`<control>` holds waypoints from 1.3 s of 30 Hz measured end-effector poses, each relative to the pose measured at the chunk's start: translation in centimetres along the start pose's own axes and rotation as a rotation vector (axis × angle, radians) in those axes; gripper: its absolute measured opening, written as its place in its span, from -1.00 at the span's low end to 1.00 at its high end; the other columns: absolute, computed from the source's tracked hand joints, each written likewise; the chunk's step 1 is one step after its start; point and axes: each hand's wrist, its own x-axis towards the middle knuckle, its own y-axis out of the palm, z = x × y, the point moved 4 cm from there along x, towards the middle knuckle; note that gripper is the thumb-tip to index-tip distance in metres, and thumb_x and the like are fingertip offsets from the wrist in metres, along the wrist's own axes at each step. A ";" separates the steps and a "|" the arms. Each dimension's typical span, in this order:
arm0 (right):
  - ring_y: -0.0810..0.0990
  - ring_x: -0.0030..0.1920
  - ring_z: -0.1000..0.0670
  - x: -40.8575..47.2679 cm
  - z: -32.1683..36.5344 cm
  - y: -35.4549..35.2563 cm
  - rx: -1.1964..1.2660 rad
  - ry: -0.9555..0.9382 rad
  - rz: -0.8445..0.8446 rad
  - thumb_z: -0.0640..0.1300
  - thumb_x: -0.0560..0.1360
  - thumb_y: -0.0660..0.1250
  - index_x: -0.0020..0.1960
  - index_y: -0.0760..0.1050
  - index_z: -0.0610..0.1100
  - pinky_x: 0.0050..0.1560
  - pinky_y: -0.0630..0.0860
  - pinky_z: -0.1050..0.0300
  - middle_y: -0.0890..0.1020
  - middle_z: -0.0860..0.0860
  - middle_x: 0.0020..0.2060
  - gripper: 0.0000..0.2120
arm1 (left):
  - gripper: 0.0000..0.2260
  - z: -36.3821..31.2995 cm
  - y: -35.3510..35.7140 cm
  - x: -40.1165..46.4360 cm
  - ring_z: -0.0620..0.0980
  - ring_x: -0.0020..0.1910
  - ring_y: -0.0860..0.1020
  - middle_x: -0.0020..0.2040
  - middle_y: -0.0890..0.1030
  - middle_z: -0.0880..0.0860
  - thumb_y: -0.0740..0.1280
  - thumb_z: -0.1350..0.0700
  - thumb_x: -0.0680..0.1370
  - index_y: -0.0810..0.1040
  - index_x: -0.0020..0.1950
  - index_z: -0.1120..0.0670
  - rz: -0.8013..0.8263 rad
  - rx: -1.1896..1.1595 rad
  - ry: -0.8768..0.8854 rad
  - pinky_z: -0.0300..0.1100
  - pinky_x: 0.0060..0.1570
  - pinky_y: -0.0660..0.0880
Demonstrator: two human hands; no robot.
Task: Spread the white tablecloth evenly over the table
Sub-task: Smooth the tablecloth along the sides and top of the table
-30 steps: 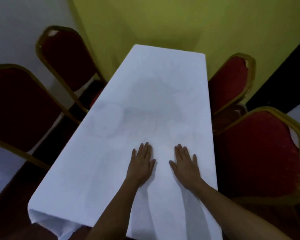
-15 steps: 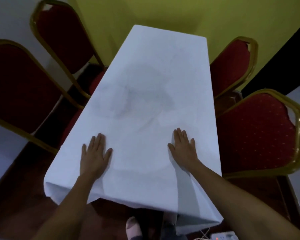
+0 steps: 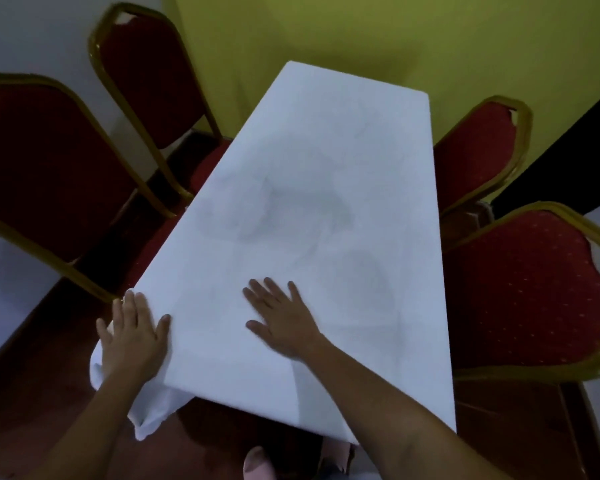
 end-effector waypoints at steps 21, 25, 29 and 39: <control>-0.11 0.58 -0.05 -8.9 -25.8 -6.2 0.060 0.873 -0.148 0.13 0.63 -0.08 0.57 -0.04 -0.12 0.48 -0.09 -0.29 -0.01 0.00 0.58 -0.41 | -0.32 -33.5 6.1 6.1 -0.06 0.57 -0.11 0.59 -0.07 -0.08 -0.33 -0.26 0.46 -0.06 0.56 -0.08 0.209 0.065 0.776 0.06 0.50 -0.20; -0.09 0.58 -0.05 -0.4 -23.3 -7.8 0.112 0.653 -0.174 0.16 0.57 -0.20 0.57 -0.01 -0.13 0.50 -0.08 -0.24 0.00 -0.02 0.58 -0.35 | -0.36 -30.9 4.4 11.8 -0.07 0.57 -0.05 0.59 -0.02 -0.09 -0.30 -0.23 0.50 -0.03 0.56 -0.09 0.112 0.034 0.592 0.08 0.50 -0.13; 0.27 0.50 -0.13 6.5 -16.0 -6.6 0.084 0.207 -0.133 0.16 0.47 -0.08 0.48 0.29 -0.16 0.37 0.25 -0.37 0.32 -0.09 0.48 -0.32 | -0.52 -27.2 2.6 17.9 -0.02 0.57 -0.06 0.60 -0.02 -0.04 -0.09 -0.11 0.64 -0.01 0.56 -0.07 0.085 0.001 0.361 0.15 0.49 -0.13; 0.01 0.57 0.01 14.8 -19.7 -6.5 0.021 0.063 -0.097 0.19 0.60 0.00 0.56 0.04 0.03 0.49 -0.10 -0.27 0.07 0.08 0.57 -0.42 | -0.33 -19.6 -0.4 21.7 0.14 0.57 -0.15 0.59 -0.10 0.16 -0.16 -0.28 0.57 -0.09 0.57 0.07 0.063 0.162 -0.005 0.22 0.50 -0.20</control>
